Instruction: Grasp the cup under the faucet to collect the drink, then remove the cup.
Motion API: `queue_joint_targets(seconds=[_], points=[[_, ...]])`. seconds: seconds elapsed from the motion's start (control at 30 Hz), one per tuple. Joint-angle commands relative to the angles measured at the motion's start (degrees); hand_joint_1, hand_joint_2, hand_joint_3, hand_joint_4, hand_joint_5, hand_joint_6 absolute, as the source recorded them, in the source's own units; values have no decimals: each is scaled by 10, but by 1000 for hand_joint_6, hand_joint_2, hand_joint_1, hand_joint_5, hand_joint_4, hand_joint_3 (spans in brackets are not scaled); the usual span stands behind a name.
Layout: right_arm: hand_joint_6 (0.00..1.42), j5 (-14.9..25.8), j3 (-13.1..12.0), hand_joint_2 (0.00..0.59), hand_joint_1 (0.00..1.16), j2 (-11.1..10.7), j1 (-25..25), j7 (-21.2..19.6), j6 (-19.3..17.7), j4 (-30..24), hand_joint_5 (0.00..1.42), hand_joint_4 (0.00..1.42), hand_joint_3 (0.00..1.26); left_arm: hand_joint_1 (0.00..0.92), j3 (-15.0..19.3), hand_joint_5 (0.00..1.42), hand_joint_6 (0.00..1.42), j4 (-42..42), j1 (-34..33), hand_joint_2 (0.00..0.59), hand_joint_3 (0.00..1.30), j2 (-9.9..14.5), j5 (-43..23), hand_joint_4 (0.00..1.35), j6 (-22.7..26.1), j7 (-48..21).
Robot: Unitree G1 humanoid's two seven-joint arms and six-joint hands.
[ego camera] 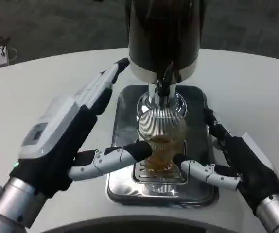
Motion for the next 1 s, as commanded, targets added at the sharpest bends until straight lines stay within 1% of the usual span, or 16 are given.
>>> queue_joint_targets(seconds=[0.03,0.2,0.4,0.63,0.8,1.0], points=[[16,7,4,242,726,5,-11,-11,-16,11,0,0,0,0,12,0,21,-37,44,67,0,14,9,0,31,-14],[16,9,10,243,724,8,-18,-15,-22,21,0,0,0,0,16,0,13,-58,83,67,0,26,10,0,52,-26],[16,10,14,243,722,17,-23,-24,-32,33,0,0,0,0,19,0,10,-78,125,67,0,32,12,0,70,-33],[16,17,19,239,725,24,-42,-28,-42,56,0,0,0,0,31,0,10,-99,175,67,0,41,9,0,78,-42],[16,16,27,236,728,33,-65,-40,-61,87,0,0,0,0,39,0,10,-104,196,67,0,46,7,0,76,-47],[16,17,40,235,729,40,-86,-40,-83,115,0,0,0,0,46,0,10,-113,205,67,0,53,0,0,89,-60]])
